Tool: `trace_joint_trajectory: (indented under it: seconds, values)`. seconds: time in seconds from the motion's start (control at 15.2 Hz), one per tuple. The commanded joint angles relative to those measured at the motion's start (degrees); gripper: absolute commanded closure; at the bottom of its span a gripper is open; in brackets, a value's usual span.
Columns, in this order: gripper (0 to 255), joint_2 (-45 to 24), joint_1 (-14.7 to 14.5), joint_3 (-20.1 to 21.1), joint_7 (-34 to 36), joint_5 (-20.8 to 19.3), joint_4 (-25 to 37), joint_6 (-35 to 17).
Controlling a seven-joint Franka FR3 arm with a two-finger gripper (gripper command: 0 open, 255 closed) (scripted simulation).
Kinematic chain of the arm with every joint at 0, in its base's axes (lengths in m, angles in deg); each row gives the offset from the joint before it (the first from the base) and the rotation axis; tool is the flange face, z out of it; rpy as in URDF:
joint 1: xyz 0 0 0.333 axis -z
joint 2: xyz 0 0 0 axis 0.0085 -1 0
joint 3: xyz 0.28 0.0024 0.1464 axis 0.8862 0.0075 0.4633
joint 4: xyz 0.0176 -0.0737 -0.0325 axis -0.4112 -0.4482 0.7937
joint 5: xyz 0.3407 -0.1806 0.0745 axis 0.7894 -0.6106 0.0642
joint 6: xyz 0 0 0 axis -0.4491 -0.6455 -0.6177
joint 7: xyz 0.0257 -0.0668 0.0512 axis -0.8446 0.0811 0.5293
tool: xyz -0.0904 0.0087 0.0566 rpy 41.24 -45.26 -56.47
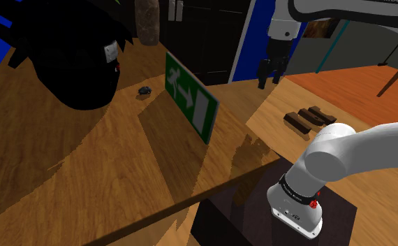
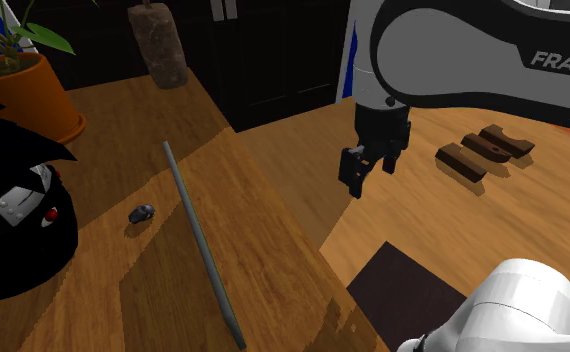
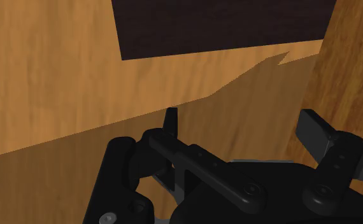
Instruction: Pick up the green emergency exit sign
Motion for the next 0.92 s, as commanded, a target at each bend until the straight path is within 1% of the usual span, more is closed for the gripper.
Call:
trace_joint_trajectory:
  seconds: [0.0, 0.46, 0.86]
  values:
    - [0, 0.0, 0.0, 0.0, 0.0, 0.0, 0.0, 0.0]
    - [0, -5.3, -2.4, 8.4, 11.3, 6.1, 6.4, -0.3]
    - [0, -12.1, -3.6, 15.2, 20.9, 9.3, 14.5, -0.7]
